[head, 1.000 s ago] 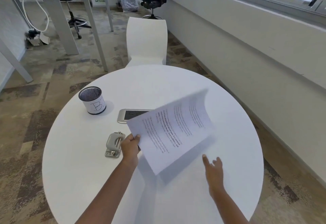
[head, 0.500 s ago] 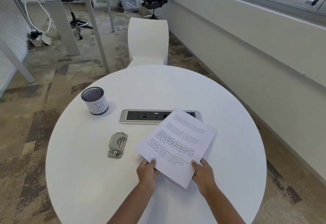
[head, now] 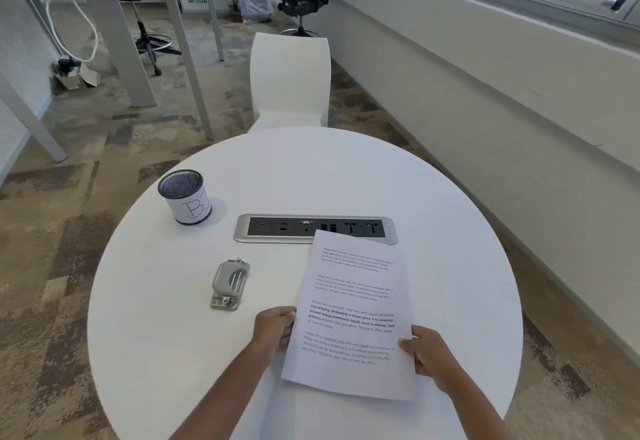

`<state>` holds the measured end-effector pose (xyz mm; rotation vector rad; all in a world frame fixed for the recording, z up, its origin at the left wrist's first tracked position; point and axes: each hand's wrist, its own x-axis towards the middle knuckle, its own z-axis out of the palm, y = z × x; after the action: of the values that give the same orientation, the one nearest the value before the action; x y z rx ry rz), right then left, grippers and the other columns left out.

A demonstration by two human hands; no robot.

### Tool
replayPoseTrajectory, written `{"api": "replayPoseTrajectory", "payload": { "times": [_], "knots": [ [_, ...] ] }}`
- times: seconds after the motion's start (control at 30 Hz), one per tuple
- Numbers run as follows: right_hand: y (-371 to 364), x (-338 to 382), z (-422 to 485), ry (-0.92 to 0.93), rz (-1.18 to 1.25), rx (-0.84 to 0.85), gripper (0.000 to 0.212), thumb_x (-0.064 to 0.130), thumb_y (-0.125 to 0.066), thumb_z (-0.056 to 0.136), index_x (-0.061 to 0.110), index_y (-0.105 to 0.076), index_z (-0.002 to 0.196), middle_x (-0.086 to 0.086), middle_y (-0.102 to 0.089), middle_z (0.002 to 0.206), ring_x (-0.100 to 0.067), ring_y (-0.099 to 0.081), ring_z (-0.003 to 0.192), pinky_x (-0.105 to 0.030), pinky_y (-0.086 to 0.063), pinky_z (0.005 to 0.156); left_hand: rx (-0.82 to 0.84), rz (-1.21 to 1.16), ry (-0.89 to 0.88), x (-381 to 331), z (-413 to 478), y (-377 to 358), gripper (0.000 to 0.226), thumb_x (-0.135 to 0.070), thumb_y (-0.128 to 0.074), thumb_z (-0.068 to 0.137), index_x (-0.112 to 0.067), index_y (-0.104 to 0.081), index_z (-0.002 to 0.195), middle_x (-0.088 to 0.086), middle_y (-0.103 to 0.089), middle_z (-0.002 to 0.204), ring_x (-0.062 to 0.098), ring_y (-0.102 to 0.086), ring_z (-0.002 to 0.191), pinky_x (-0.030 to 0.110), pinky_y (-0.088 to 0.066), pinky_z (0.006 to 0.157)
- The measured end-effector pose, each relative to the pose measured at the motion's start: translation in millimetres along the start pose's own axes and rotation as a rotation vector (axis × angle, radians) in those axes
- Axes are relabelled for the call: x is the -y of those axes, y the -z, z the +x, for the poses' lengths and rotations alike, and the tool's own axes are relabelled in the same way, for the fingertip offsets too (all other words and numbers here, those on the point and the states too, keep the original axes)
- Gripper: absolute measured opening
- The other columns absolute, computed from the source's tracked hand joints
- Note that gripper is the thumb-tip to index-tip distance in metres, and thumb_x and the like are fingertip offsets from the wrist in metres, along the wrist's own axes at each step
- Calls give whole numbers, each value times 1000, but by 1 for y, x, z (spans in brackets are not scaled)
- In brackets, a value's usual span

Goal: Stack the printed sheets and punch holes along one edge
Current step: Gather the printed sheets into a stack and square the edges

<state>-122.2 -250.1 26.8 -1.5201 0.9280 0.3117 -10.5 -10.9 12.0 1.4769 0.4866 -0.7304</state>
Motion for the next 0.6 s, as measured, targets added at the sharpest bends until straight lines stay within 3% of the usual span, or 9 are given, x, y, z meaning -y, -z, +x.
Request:
{"api": "replayPoseTrajectory", "payload": {
  "times": [0.1,0.2,0.27,0.43,0.6],
  "knots": [
    [-2,3,3,18,-67,-36,26,-6,-48,85,1,-62,106,-19,-67,101,-30,-63,84,-39,-54,75,-41,157,-85,1,7,-9,22,3,-52,89,8,-62,108,11,-67,78,19,-59,57,20,-50,48],
    [-7,6,3,101,-118,-122,23,-5,-50,82,3,-64,98,-18,-68,98,-30,-63,84,-45,-53,79,-93,253,-169,-2,10,-13,21,3,-56,85,3,-67,104,22,-70,102,24,-61,79,39,-55,80],
    [-10,11,1,209,-159,-201,20,-5,-51,82,10,-63,88,-14,-69,95,-28,-63,83,-39,-51,75,-116,281,-250,-10,6,-17,21,3,-58,84,2,-68,102,21,-71,105,26,-63,85,45,-53,90],
    [-14,29,-6,463,-109,-337,21,2,-52,86,11,-63,101,-5,-69,96,-24,-64,87,-33,-49,73,-161,220,-537,-38,-8,-22,16,1,-58,85,-4,-70,96,14,-73,97,22,-63,80,44,-54,86],
    [-18,46,-14,611,37,-333,23,1,-53,87,23,-59,91,9,-68,88,-5,-63,83,-10,-48,63,-86,128,-679,-59,-13,-16,31,0,-57,87,-30,-64,81,-1,-70,88,16,-63,75,28,-51,74]
  ]
}}
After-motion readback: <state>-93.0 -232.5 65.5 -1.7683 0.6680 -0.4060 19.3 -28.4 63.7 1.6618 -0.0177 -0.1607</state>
